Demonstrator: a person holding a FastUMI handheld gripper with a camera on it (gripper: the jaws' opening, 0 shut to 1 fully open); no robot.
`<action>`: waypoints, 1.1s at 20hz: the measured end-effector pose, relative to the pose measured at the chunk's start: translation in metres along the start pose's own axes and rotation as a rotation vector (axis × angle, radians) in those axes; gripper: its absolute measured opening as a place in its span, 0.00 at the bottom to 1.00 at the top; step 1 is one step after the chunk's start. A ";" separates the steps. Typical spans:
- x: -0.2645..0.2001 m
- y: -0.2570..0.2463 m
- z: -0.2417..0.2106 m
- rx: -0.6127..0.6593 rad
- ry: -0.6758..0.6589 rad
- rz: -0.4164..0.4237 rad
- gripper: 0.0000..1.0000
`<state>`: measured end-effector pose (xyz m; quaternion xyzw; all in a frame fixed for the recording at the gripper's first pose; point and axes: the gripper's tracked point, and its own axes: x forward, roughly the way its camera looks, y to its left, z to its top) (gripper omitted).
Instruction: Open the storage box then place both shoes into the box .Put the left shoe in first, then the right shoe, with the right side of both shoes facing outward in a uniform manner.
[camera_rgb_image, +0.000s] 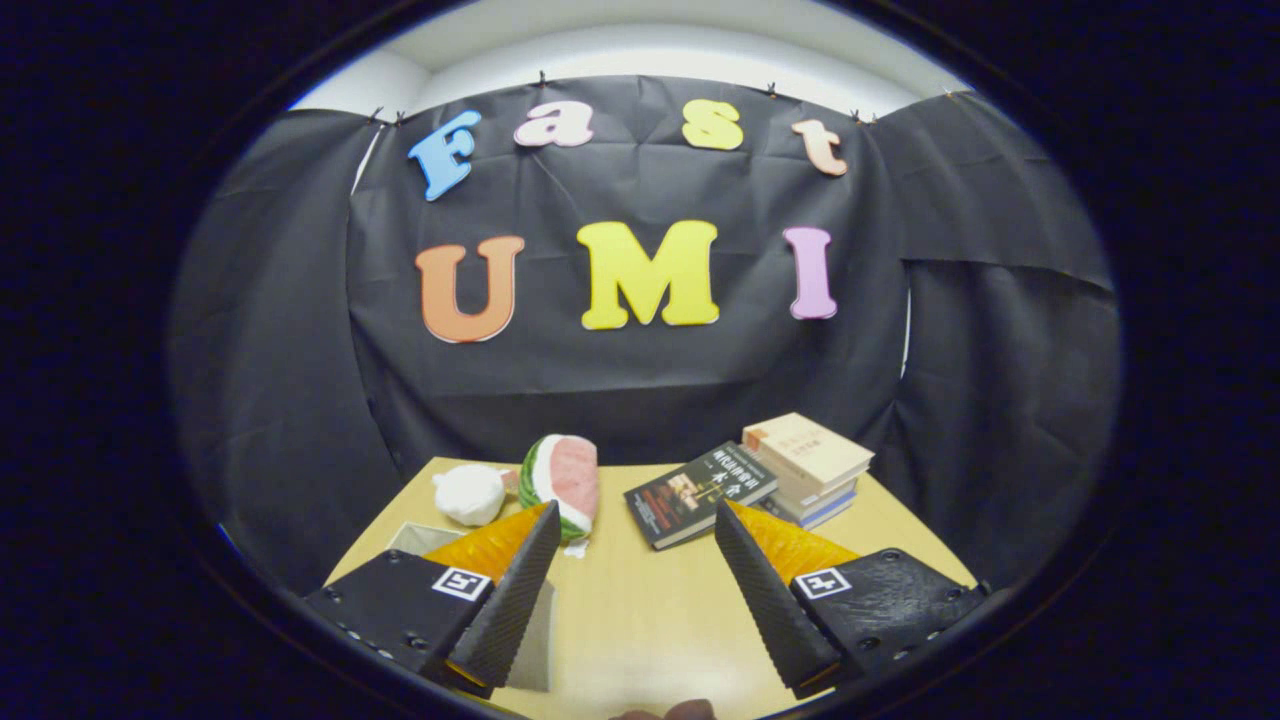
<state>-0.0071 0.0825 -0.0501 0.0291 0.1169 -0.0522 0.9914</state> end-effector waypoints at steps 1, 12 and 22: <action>-0.020 -0.016 0.014 0.000 -0.029 -0.011 0.95; -0.065 -0.076 0.069 0.042 -0.194 -0.048 0.94; -0.050 -0.053 0.065 0.019 -0.179 0.058 0.94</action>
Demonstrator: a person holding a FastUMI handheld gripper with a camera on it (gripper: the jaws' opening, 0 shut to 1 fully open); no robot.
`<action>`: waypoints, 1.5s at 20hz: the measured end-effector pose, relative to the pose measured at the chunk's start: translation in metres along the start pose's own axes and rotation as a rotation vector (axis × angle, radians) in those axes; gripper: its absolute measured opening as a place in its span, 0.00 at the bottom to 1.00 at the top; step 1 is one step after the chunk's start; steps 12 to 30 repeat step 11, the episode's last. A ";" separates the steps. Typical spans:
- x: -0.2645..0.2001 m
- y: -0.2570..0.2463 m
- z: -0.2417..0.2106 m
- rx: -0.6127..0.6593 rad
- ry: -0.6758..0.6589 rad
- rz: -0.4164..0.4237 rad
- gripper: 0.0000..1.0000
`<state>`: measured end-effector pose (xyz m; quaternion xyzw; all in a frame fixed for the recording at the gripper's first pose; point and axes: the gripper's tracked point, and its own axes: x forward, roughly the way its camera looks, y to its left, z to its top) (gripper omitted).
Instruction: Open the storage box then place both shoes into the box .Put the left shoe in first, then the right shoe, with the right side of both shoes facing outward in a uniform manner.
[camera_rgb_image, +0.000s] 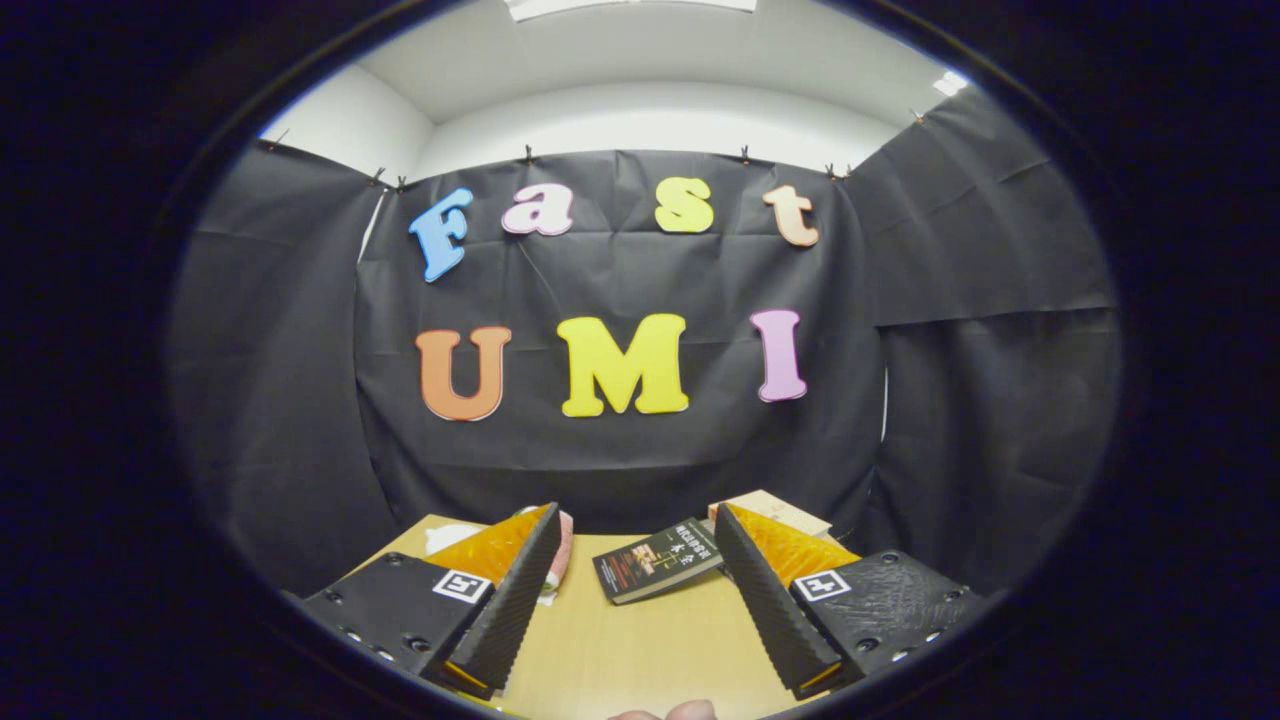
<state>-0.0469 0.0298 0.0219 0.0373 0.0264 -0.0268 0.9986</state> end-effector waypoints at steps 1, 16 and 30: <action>0.002 0.001 -0.003 0.000 0.007 0.007 0.94; 0.004 0.024 0.000 0.000 0.013 0.062 0.94; 0.004 0.024 0.000 0.000 0.013 0.062 0.94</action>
